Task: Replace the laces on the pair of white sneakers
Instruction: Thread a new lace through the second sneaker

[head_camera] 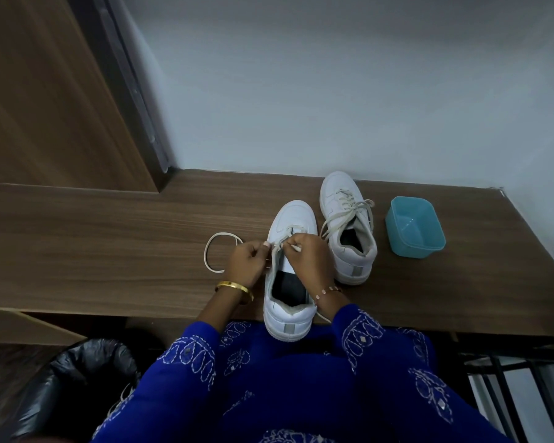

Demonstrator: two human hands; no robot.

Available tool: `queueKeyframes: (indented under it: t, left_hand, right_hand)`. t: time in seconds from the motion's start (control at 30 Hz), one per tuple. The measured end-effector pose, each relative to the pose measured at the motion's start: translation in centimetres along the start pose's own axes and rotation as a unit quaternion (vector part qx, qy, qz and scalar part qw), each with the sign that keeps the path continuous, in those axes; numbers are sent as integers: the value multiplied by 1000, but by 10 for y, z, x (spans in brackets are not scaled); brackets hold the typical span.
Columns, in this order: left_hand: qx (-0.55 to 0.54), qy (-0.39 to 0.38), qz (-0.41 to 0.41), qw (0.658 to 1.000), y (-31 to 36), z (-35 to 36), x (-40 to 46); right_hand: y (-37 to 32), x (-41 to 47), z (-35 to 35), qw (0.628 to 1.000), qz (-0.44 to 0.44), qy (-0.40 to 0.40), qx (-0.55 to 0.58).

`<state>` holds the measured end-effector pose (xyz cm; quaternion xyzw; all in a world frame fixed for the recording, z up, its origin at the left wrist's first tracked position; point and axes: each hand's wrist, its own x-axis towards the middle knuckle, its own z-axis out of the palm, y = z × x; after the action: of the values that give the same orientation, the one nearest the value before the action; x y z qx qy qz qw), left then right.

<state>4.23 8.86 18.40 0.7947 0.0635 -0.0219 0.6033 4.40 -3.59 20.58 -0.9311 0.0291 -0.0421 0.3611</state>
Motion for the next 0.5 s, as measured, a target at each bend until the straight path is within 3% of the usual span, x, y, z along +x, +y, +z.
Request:
queueKeyframes:
  t: [0.2,0.37,0.5]
  left_hand:
    - [0,15,-60,998,8,11,12]
    - [-105,50,-127,985,8,18,14]
    - [-219,124,-161,954,19,10,19]
  right_hand:
    - [6,-1,-8,1000,-16,-13,-11]
    - [10,-6,-19,996,-59,23,-69]
    - [19,-18,-26,982,-87,-7,-166]
